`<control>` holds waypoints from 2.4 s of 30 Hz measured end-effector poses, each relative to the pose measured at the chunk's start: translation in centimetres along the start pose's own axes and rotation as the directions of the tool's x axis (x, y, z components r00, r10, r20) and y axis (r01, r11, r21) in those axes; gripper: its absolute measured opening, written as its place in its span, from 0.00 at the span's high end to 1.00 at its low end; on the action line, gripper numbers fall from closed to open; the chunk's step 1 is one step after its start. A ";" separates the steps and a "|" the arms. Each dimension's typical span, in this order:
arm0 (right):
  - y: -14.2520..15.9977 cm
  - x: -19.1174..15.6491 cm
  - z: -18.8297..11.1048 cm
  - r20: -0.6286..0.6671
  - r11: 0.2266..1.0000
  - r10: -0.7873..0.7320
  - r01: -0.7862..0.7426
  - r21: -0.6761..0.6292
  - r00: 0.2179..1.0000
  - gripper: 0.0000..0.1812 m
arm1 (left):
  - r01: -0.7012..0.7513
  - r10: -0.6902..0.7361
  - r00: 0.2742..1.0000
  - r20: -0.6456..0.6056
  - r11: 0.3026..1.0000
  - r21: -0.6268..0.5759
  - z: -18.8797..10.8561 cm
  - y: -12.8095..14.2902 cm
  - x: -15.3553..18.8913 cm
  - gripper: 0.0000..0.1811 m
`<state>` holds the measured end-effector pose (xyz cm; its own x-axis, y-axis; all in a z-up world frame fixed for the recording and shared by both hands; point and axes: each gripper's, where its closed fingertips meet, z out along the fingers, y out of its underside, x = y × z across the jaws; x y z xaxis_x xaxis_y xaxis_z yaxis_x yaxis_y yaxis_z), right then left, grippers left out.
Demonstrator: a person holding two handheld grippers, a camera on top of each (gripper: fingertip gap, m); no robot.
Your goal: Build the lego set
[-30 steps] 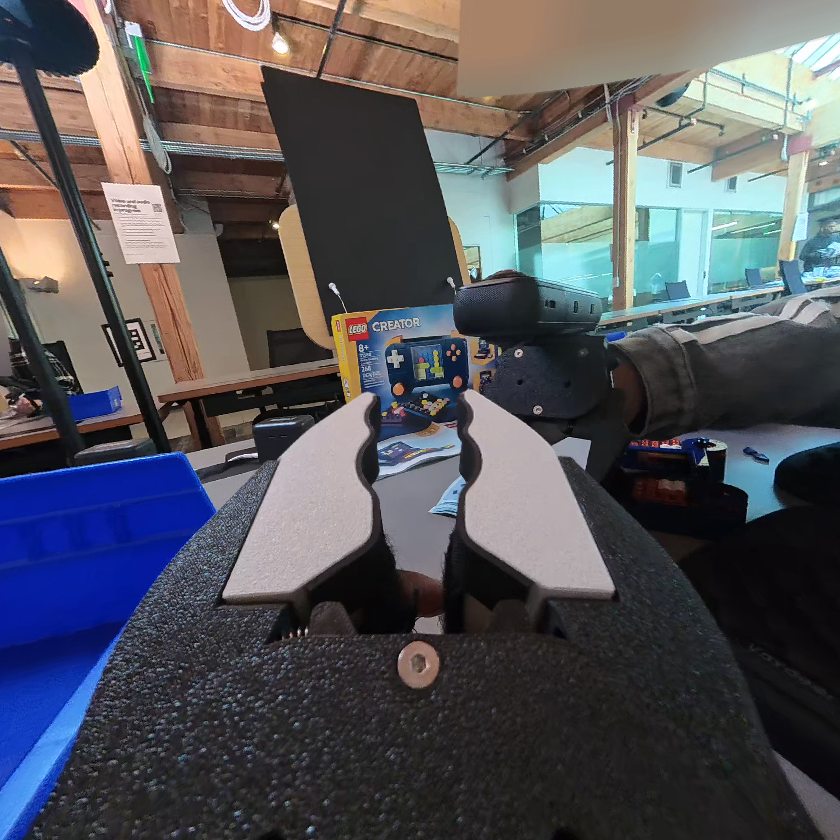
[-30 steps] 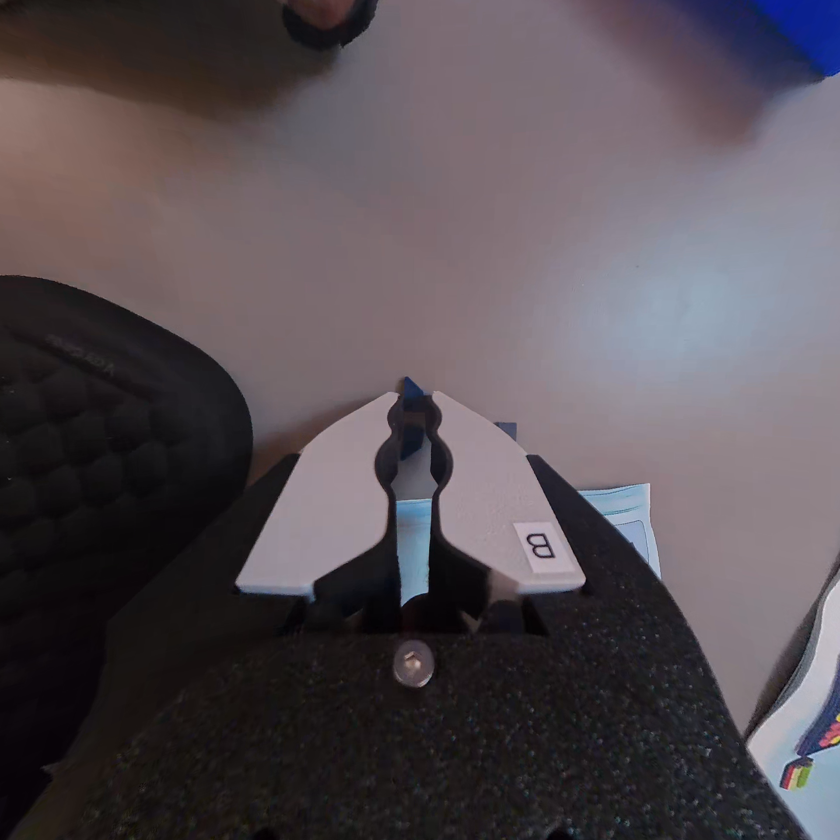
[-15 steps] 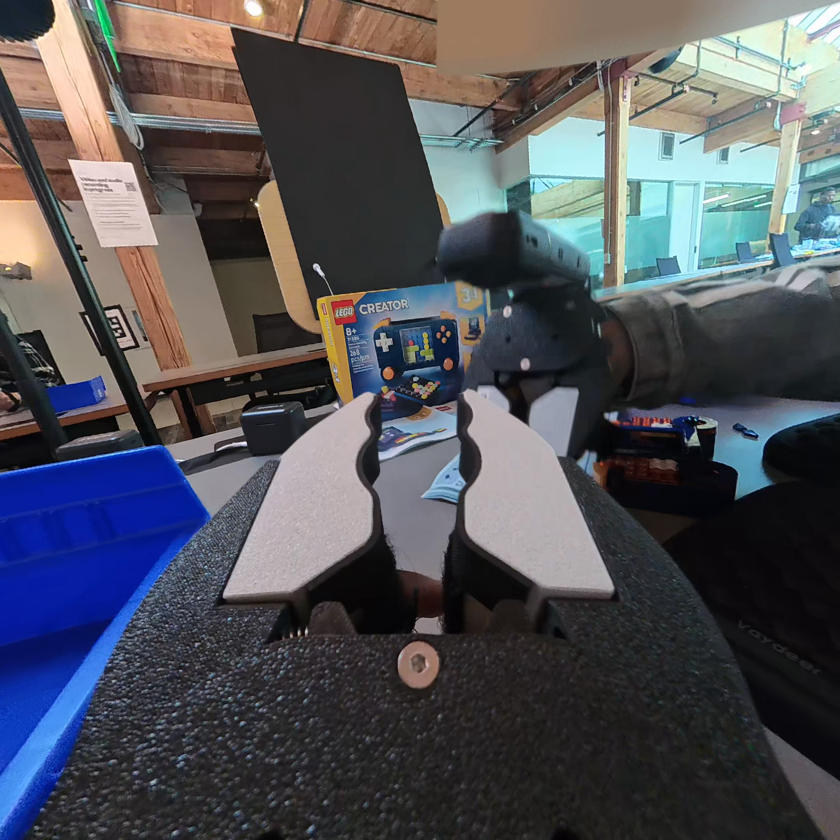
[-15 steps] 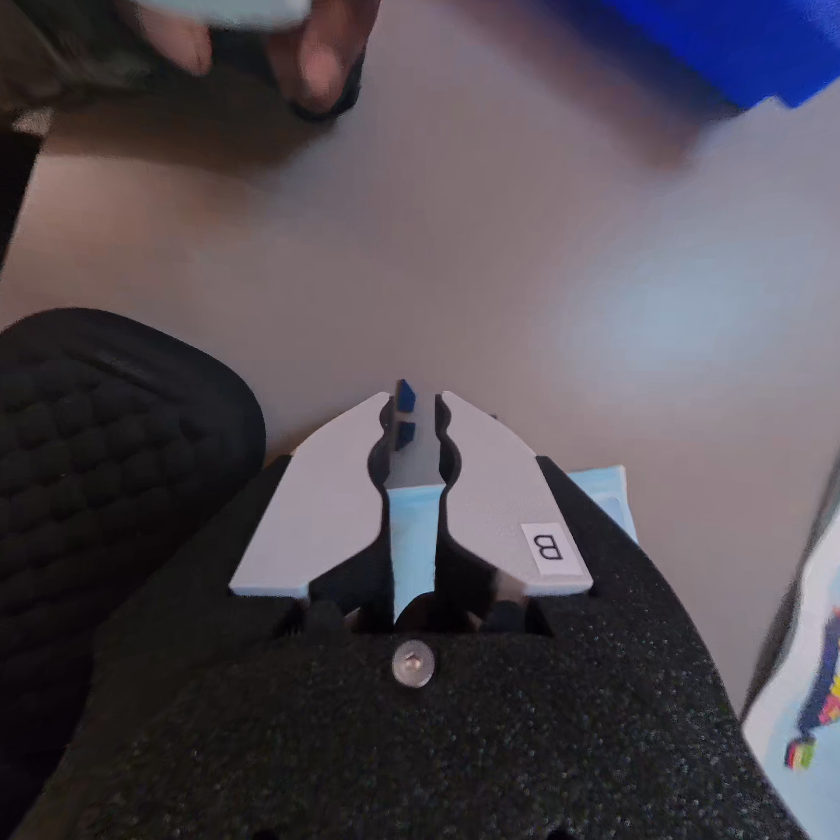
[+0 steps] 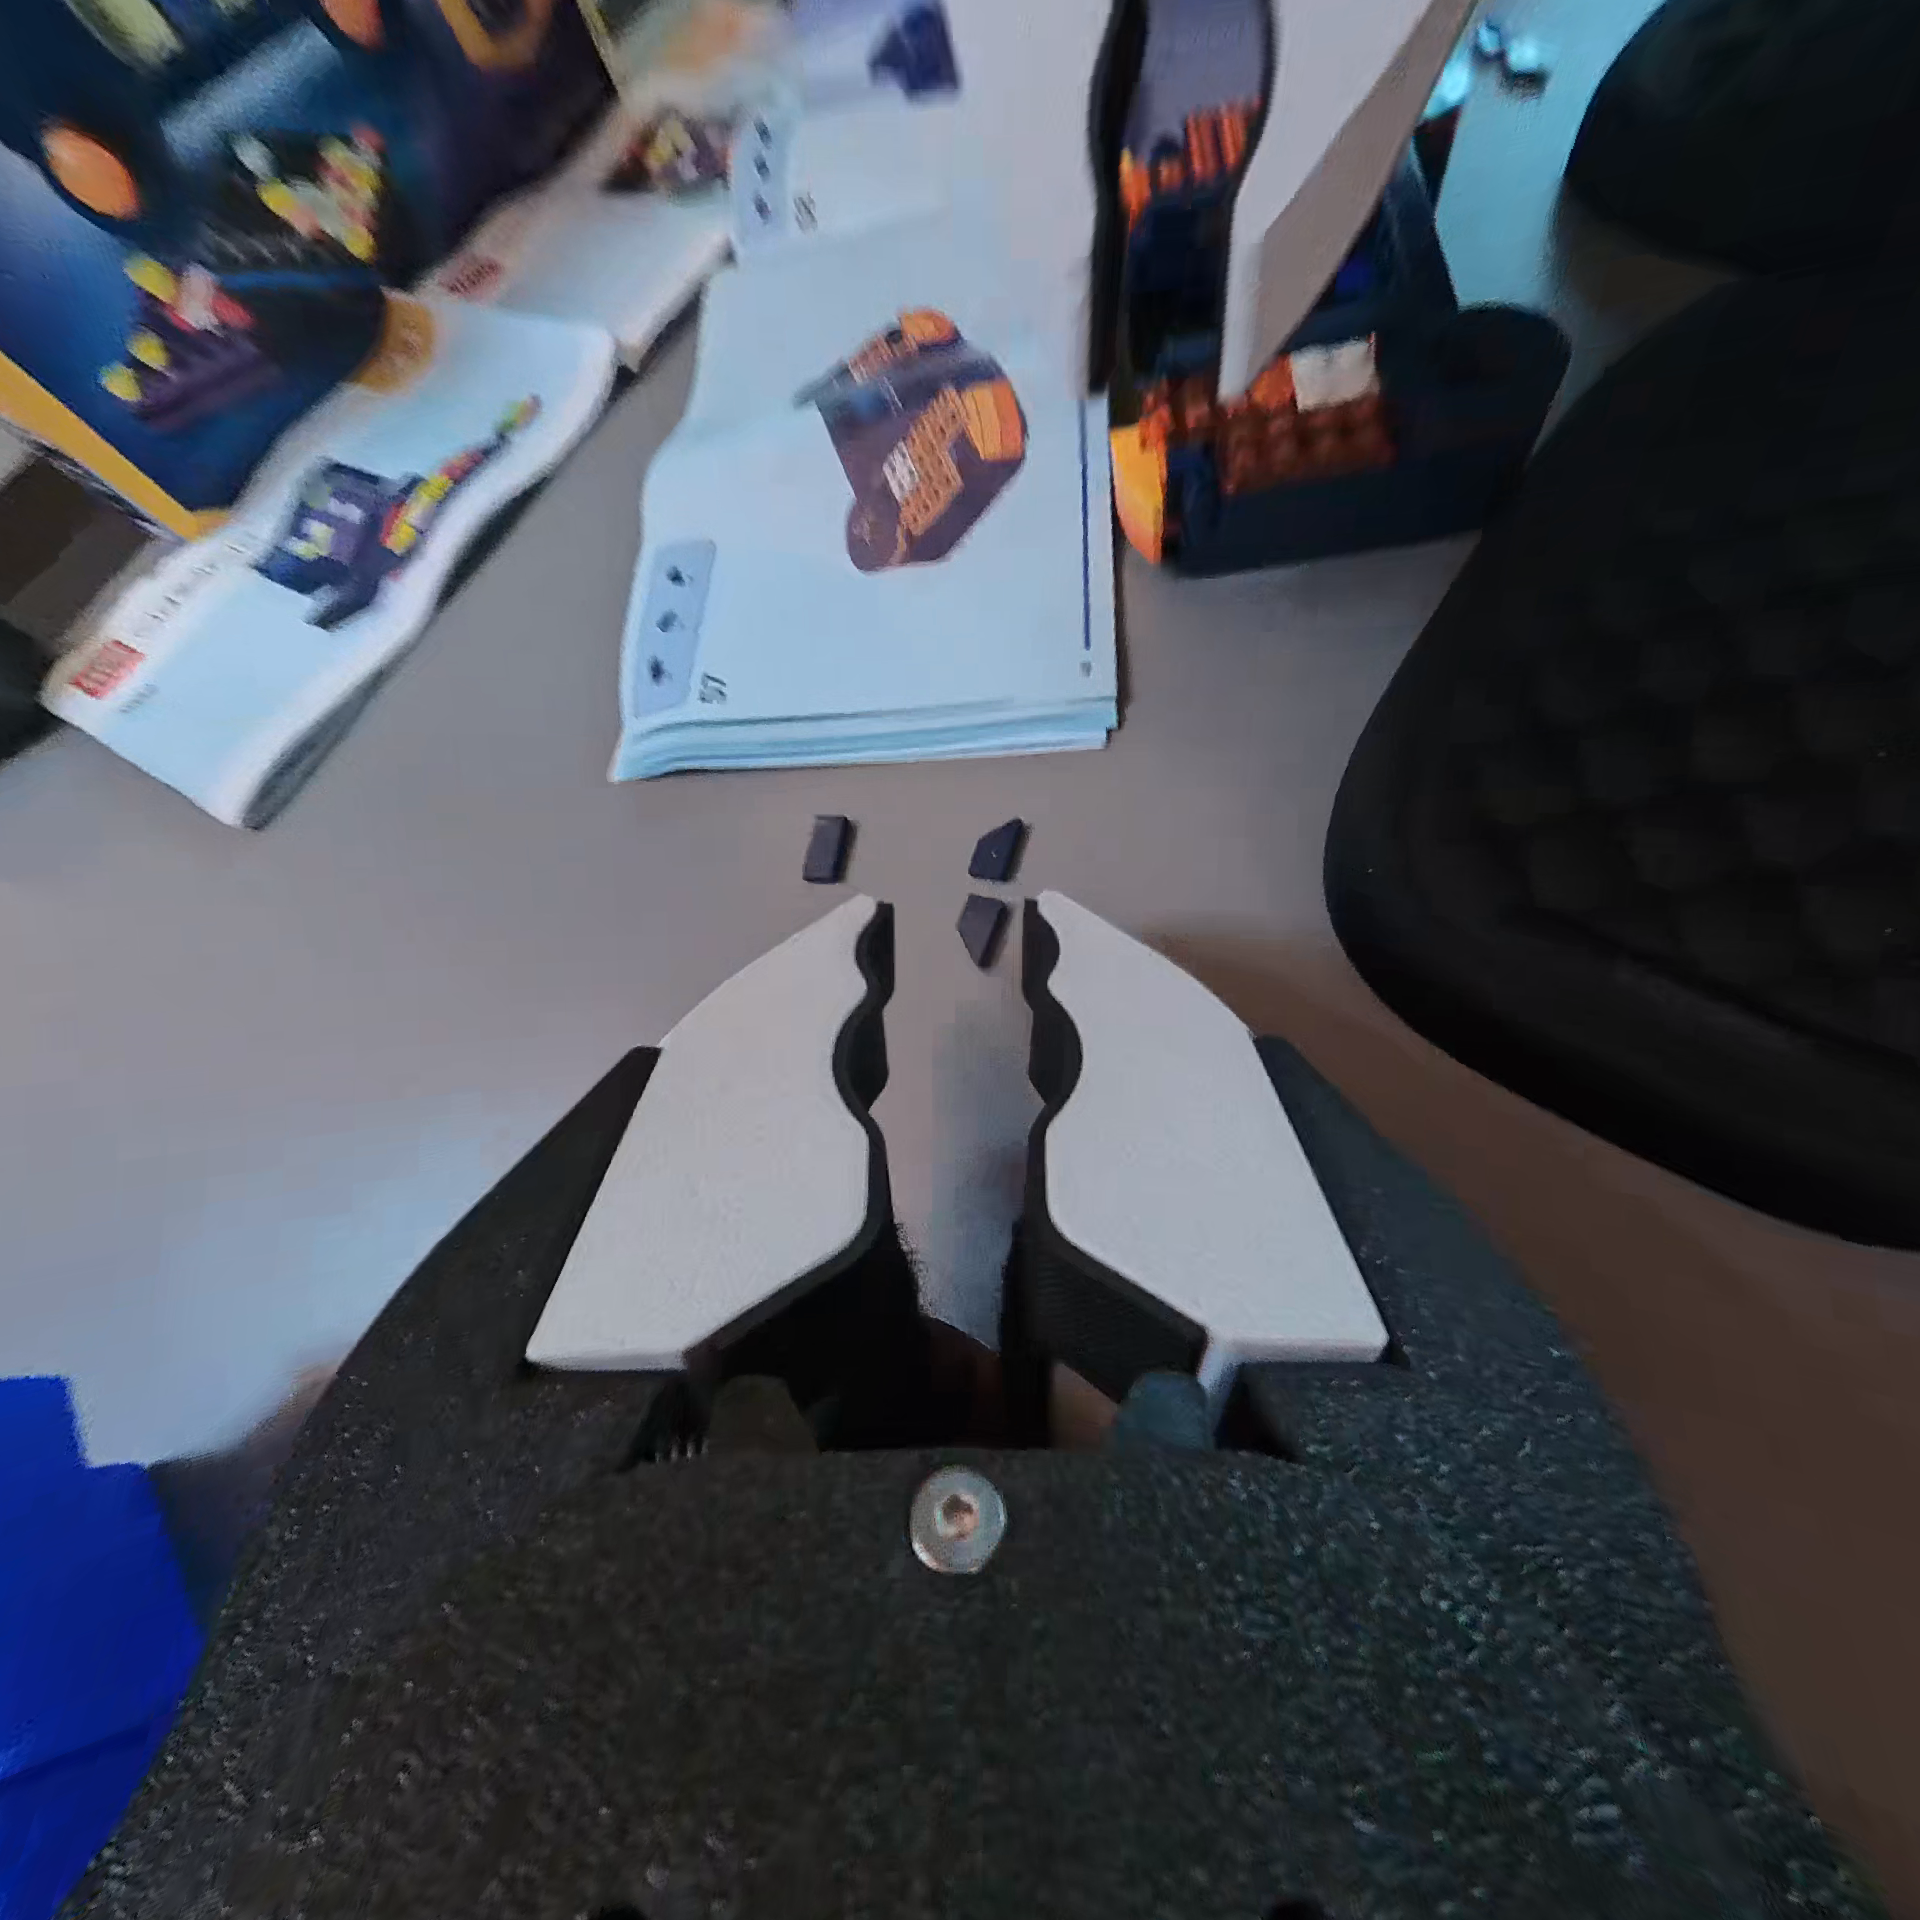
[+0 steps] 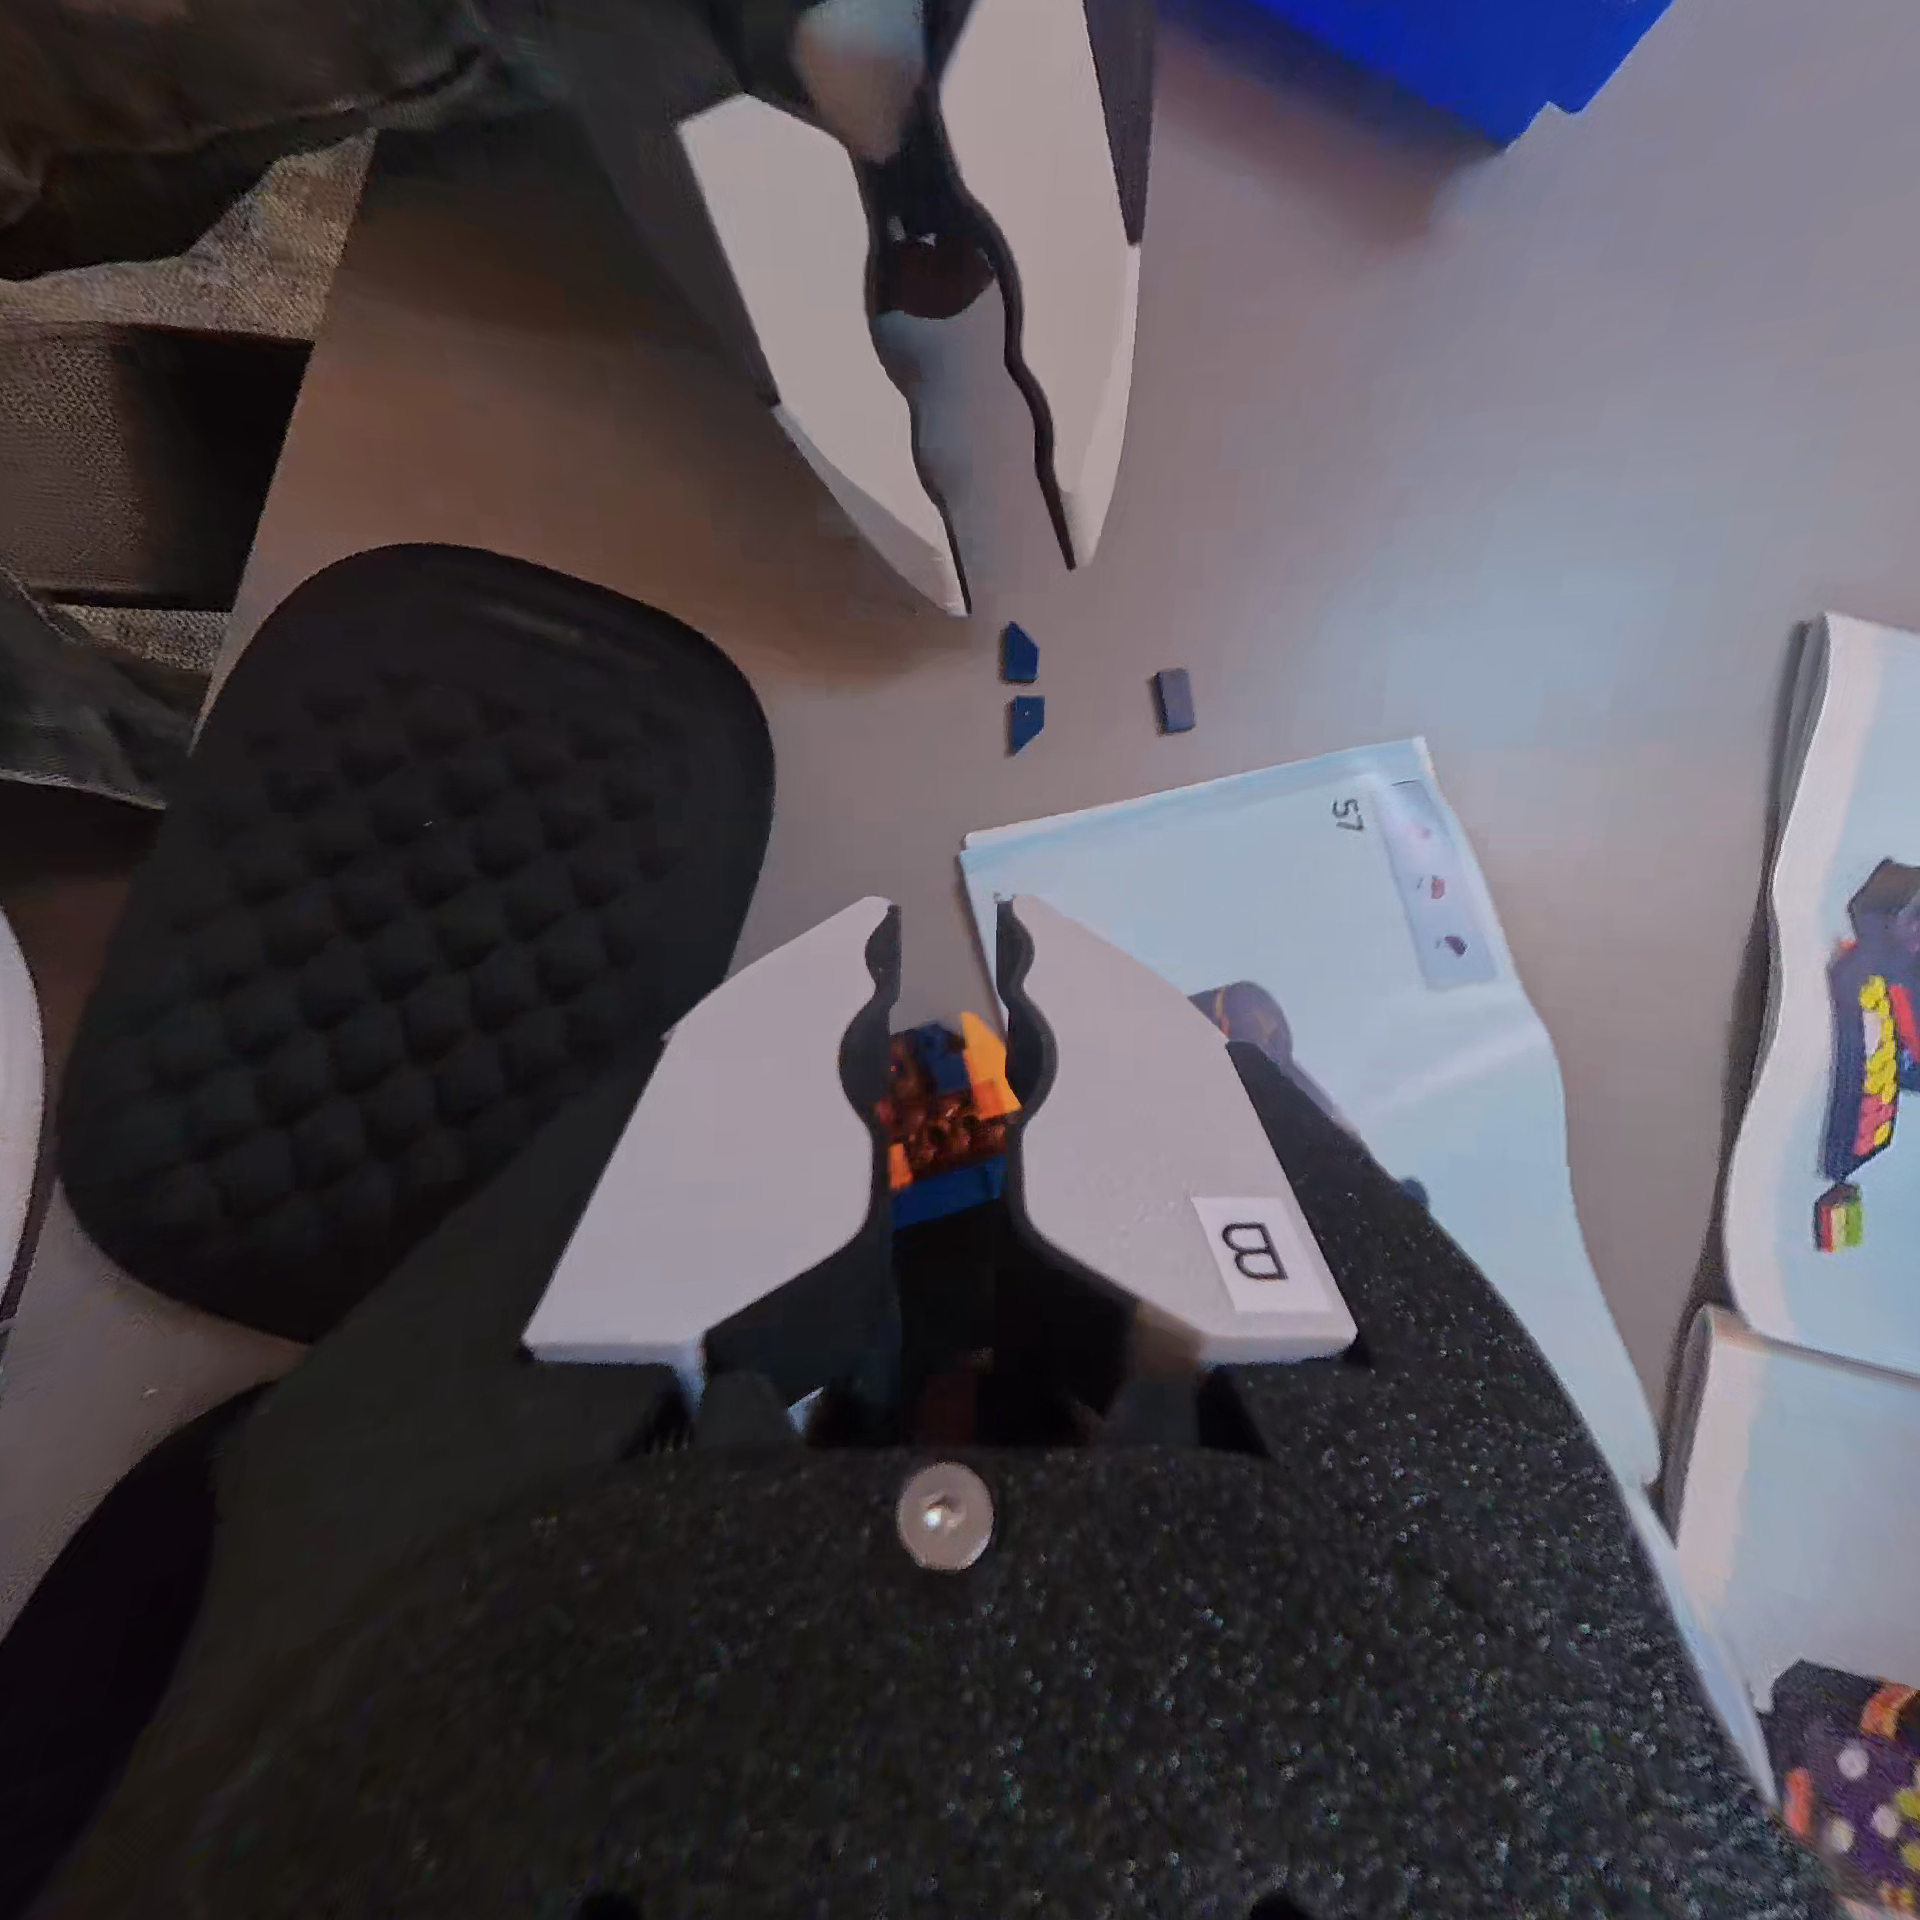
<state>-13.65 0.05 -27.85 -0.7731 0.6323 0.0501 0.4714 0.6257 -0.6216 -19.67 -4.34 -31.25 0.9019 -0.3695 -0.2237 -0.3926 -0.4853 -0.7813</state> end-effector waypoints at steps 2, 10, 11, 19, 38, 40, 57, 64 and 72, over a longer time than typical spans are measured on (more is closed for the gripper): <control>0.7 -0.4 -0.7 -0.012 1.000 0.023 -0.022 0.019 1.000 0.91 | 0.002 -0.005 0.999 -0.034 0.997 -0.078 0.6 1.1 0.2 0.87; 3.3 -0.5 -3.3 -0.073 0.990 0.110 -0.103 0.095 0.991 0.92 | 0.045 -0.049 0.998 -0.028 0.993 -0.112 1.4 1.5 0.5 0.94; 3.5 -0.5 -3.4 -0.074 0.989 0.117 -0.110 0.100 0.990 0.92 | 0.055 -0.058 0.998 -0.020 0.992 -0.115 1.4 1.5 0.4 0.94; 4.5 -0.8 -4.0 -0.085 0.984 0.136 -0.125 0.125 0.987 0.92 | 0.087 -0.086 0.996 0.014 0.988 -0.127 2.0 1.2 0.3 0.96; 5.3 -1.1 -4.9 -0.097 0.977 0.160 -0.143 0.158 0.982 0.92 | -0.017 0.005 0.995 -0.104 0.993 -0.119 2.0 1.1 0.5 0.96; 5.2 -1.0 -5.2 -0.096 0.973 0.166 -0.147 0.177 0.981 0.92 | -0.026 0.012 0.994 -0.112 0.993 -0.117 1.9 1.1 0.6 0.96; 6.3 -0.7 -8.5 -0.145 0.933 0.236 -0.182 0.310 0.961 0.90 | 0.039 -0.038 0.999 0.024 0.997 -0.062 0.7 -0.1 -0.4 0.81; 10.3 -0.9 -7.8 -0.058 0.940 0.248 -0.226 0.254 0.967 0.59 | 0.264 -0.253 0.963 -0.091 0.953 0.147 1.2 -7.6 4.2 0.63; 13.3 -1.1 -5.7 -0.128 0.942 0.335 -0.329 0.069 0.933 0.50 | 0.306 -0.324 0.923 -0.205 0.945 -0.118 5.2 -6.7 8.5 0.67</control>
<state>-4.10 10.23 -31.75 -0.5093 0.8584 -0.0611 0.6686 0.3499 -0.6562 -8.49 -0.12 -30.96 0.9234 -0.3461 0.1662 -0.1166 -0.6652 -0.7375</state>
